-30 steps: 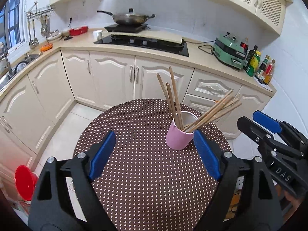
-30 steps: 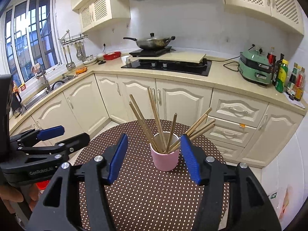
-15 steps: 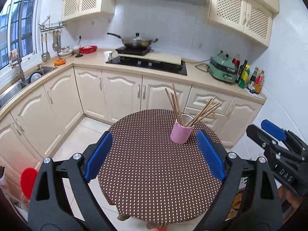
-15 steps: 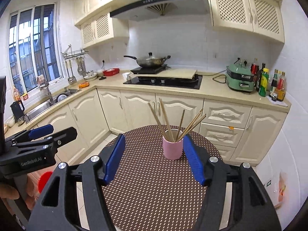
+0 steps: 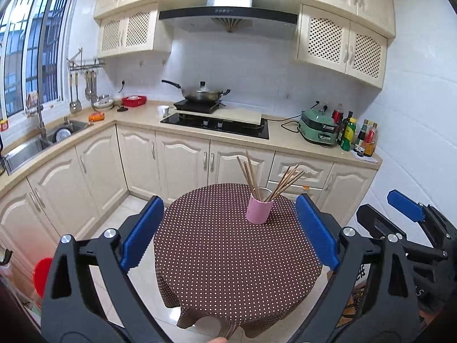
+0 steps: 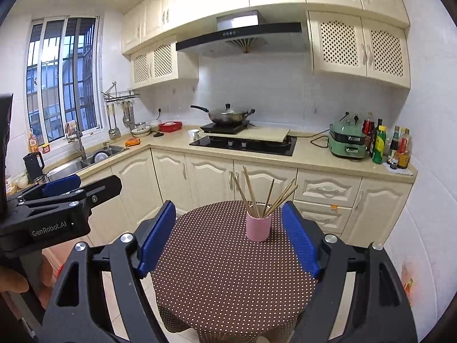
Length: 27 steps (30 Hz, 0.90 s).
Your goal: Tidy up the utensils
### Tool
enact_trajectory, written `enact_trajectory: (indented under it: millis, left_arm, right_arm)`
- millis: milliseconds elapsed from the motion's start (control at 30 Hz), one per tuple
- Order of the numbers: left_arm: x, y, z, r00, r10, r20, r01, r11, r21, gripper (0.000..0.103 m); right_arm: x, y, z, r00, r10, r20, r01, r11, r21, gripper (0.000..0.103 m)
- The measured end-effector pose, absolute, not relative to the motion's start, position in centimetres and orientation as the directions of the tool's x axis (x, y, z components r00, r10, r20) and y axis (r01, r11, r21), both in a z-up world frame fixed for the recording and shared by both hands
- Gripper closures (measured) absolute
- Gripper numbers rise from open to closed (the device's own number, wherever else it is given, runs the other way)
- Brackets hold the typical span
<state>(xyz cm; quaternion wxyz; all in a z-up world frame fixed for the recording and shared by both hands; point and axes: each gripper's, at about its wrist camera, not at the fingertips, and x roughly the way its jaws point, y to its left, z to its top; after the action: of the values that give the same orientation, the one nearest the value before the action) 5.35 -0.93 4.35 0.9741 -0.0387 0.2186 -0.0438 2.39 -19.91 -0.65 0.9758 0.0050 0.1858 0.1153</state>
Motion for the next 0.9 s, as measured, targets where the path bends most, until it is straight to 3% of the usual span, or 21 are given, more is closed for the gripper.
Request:
enact_trajectory:
  millis: [500, 900]
  left_arm:
    - [2.3, -3.3, 7.1, 0.947, -0.034, -0.32, 0.019, 0.999, -0.05, 0.008]
    - [1.5, -4.1, 7.8, 0.957, -0.004, -0.29, 0.001, 1.0, -0.012, 0.006]
  right_arm:
    - [1.1, -22.0, 1.2, 0.913, 0.268, -0.307, -0.271, 0.962, 0.035, 0.021]
    - [0.1, -22.0, 2.0, 0.923, 0.263, -0.282, -0.267, 0.963, 0.025, 0.019]
